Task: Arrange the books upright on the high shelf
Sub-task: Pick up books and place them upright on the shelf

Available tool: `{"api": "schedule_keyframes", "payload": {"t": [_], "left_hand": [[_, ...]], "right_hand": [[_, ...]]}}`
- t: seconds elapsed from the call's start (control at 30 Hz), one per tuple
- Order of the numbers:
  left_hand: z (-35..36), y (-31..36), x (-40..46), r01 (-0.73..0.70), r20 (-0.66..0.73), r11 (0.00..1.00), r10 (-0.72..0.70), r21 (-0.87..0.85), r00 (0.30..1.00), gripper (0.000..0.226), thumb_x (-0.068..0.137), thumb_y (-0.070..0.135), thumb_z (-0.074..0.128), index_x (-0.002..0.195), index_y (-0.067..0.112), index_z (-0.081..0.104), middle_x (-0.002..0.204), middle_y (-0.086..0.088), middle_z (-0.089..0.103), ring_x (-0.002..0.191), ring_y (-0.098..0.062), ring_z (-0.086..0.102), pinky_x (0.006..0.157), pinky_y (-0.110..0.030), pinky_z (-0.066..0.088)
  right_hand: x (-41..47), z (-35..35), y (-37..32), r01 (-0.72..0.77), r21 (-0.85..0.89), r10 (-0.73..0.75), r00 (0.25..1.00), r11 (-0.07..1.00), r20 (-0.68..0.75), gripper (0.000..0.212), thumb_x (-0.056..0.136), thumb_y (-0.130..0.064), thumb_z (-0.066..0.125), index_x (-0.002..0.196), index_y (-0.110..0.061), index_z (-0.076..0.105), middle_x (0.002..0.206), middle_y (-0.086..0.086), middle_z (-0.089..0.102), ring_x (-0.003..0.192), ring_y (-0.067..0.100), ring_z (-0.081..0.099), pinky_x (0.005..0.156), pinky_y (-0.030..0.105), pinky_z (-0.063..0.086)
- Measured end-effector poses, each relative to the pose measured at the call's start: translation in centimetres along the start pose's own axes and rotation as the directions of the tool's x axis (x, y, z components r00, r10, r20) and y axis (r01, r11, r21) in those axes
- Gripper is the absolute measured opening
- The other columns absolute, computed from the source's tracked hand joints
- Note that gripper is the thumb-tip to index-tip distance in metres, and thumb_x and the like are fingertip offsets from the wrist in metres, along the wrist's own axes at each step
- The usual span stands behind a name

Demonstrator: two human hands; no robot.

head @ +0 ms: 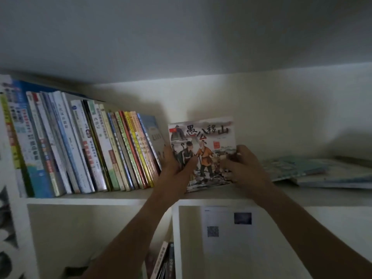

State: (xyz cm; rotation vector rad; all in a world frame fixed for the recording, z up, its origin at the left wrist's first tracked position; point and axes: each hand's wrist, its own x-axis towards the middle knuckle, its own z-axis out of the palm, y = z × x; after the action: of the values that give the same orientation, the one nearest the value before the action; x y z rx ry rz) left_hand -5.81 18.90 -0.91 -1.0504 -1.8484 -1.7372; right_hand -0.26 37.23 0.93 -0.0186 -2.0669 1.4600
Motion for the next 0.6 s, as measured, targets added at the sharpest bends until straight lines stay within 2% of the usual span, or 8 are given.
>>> {"api": "schedule_keyframes", "payload": {"t": [0.13, 0.23, 0.33, 0.4, 0.47, 0.53, 0.57, 0.6], "left_hand": [[-0.3, -0.6, 0.0, 0.085, 0.006, 0.996, -0.085, 0.009, 0.996, 0.029, 0.102, 0.018, 0.059, 0.118, 0.014, 0.035, 0.109, -0.005, 0.061, 0.105, -0.019, 0.067, 0.084, -0.034, 0.060], [-0.1, 1.5, -1.3, -0.012, -0.024, 0.998, 0.013, 0.058, 1.000, 0.023, 0.103, 0.007, 0.055, 0.108, 0.009, 0.033, 0.085, 0.015, 0.061, 0.080, -0.005, 0.064, 0.071, -0.027, 0.056], [0.8, 5.0, -4.5, -0.124, -0.023, 0.992, 0.124, 0.019, 0.992, 0.021, 0.102, 0.003, 0.055, 0.113, 0.002, 0.037, 0.080, 0.007, 0.058, 0.074, -0.015, 0.061, 0.067, -0.033, 0.058], [2.7, 6.5, -8.2, -0.121, 0.076, 0.992, 0.120, 0.019, 0.990, 0.022, 0.102, 0.012, 0.058, 0.118, 0.022, 0.046, 0.084, -0.007, 0.053, 0.076, -0.035, 0.058, 0.069, -0.049, 0.059], [5.8, 6.9, -13.1, -0.004, 0.200, 0.999, 0.012, -0.039, 0.980, 0.033, 0.100, 0.024, 0.060, 0.120, 0.049, 0.049, 0.088, -0.005, 0.061, 0.076, -0.034, 0.063, 0.070, -0.048, 0.060], [9.2, 5.6, -18.0, 0.272, 0.312, 0.955, -0.225, -0.116, 0.923, 0.043, 0.092, 0.045, 0.060, 0.122, 0.071, 0.044, 0.093, 0.019, 0.069, 0.081, -0.008, 0.070, 0.072, -0.030, 0.062], [11.1, 4.5, -20.4, 0.428, 0.373, 0.891, -0.349, -0.152, 0.860, 0.043, 0.088, 0.054, 0.058, 0.128, 0.066, 0.045, 0.102, 0.021, 0.070, 0.087, -0.004, 0.070, 0.074, -0.027, 0.061], [13.0, 2.8, -22.8, 0.537, 0.438, 0.826, -0.425, -0.169, 0.792, 0.046, 0.089, 0.058, 0.053, 0.134, 0.048, 0.050, 0.109, 0.007, 0.070, 0.092, -0.012, 0.071, 0.074, -0.033, 0.062]], "right_hand": [[-0.1, 0.8, 0.2, -0.012, -0.016, 0.012, 1.000, 1.000, 0.024, 0.027, 0.095, -0.028, 0.068, 0.109, -0.017, 0.048, 0.098, 0.001, 0.060, 0.090, 0.019, 0.060, 0.072, 0.038, 0.050], [-1.5, 0.2, -0.9, 0.042, 0.025, -0.041, 0.999, 0.999, -0.026, 0.017, 0.097, -0.029, 0.065, 0.108, -0.020, 0.055, 0.103, 0.002, 0.066, 0.096, 0.023, 0.065, 0.090, 0.053, 0.055], [-6.2, -2.5, -1.5, 0.124, 0.108, -0.117, 0.991, 0.986, -0.072, 0.013, 0.098, -0.025, 0.064, 0.110, -0.023, 0.060, 0.098, -0.002, 0.072, 0.092, 0.017, 0.070, 0.080, 0.043, 0.060], [-10.9, -5.0, -0.6, 0.111, 0.252, -0.097, 0.993, 0.961, -0.068, 0.015, 0.100, -0.020, 0.061, 0.114, -0.024, 0.063, 0.099, -0.007, 0.076, 0.090, 0.008, 0.073, 0.068, 0.026, 0.060], [-15.9, -7.7, 2.3, 0.014, 0.362, 0.020, 0.996, 0.932, -0.089, 0.017, 0.100, -0.012, 0.057, 0.109, -0.023, 0.066, 0.096, -0.010, 0.078, 0.087, 0.007, 0.074, 0.066, 0.024, 0.060], [-20.6, -10.1, 7.0, -0.155, 0.421, 0.217, 0.971, 0.894, -0.104, 0.016, 0.098, -0.010, 0.057, 0.105, -0.019, 0.068, 0.097, -0.002, 0.078, 0.089, 0.022, 0.075, 0.069, 0.038, 0.060], [-23.0, -11.2, 10.0, -0.243, 0.457, 0.319, 0.943, 0.856, -0.097, 0.019, 0.097, -0.009, 0.057, 0.108, -0.018, 0.070, 0.101, 0.007, 0.078, 0.092, 0.030, 0.075, 0.072, 0.044, 0.059], [-25.4, -12.0, 13.1, -0.337, 0.502, 0.436, 0.895, 0.796, -0.090, 0.022, 0.096, -0.008, 0.057, 0.112, -0.014, 0.070, 0.104, 0.014, 0.077, 0.093, 0.036, 0.074, 0.075, 0.046, 0.059]]}}
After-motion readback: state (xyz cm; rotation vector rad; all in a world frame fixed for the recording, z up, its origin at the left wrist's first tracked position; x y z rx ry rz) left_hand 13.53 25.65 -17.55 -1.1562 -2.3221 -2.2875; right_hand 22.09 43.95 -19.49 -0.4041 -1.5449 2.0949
